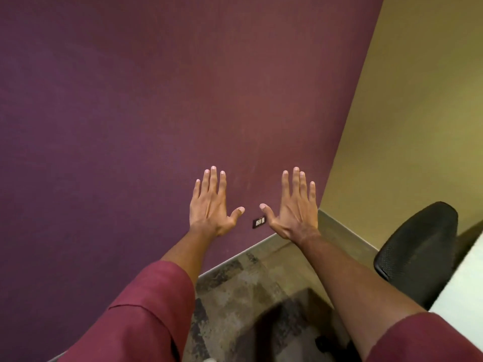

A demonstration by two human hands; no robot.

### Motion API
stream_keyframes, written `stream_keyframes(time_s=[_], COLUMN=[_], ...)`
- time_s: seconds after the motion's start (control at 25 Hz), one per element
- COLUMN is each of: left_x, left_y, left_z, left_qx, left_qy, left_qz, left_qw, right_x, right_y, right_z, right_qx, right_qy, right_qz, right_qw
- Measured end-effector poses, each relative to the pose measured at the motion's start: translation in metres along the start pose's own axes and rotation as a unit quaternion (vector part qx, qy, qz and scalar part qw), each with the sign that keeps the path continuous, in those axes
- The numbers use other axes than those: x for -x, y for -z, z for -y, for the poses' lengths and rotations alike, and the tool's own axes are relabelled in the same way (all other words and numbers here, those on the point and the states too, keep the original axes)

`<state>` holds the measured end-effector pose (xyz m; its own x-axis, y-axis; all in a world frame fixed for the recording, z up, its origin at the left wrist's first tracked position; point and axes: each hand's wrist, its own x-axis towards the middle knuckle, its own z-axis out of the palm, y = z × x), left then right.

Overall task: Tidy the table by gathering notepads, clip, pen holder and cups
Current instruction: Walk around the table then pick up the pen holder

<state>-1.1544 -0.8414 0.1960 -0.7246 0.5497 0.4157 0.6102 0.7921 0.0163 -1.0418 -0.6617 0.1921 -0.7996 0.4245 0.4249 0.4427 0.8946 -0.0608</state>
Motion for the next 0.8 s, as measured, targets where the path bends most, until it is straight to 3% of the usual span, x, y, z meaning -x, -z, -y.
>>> stream_keyframes(time_s=[0.36, 0.48, 0.8], left_x=[-0.209, -0.254, -0.350], left_y=[-0.083, -0.116, -0.194], left_z=[-0.034, -0.055, -0.171], left_qx=[0.086, 0.100, 0.134], left_qy=[-0.158, -0.198, -0.287], left_qz=[-0.014, 0.014, 0.046], left_qw=[0.984, 0.975, 0.947], right_x=[-0.139, -0.161, -0.206], right_y=[-0.055, -0.070, -0.111], right_z=[-0.059, -0.085, -0.203], right_qx=[0.059, 0.084, 0.130], right_qy=[-0.154, -0.201, -0.299], right_qz=[-0.017, -0.009, -0.009], right_qw=[0.986, 0.976, 0.945])
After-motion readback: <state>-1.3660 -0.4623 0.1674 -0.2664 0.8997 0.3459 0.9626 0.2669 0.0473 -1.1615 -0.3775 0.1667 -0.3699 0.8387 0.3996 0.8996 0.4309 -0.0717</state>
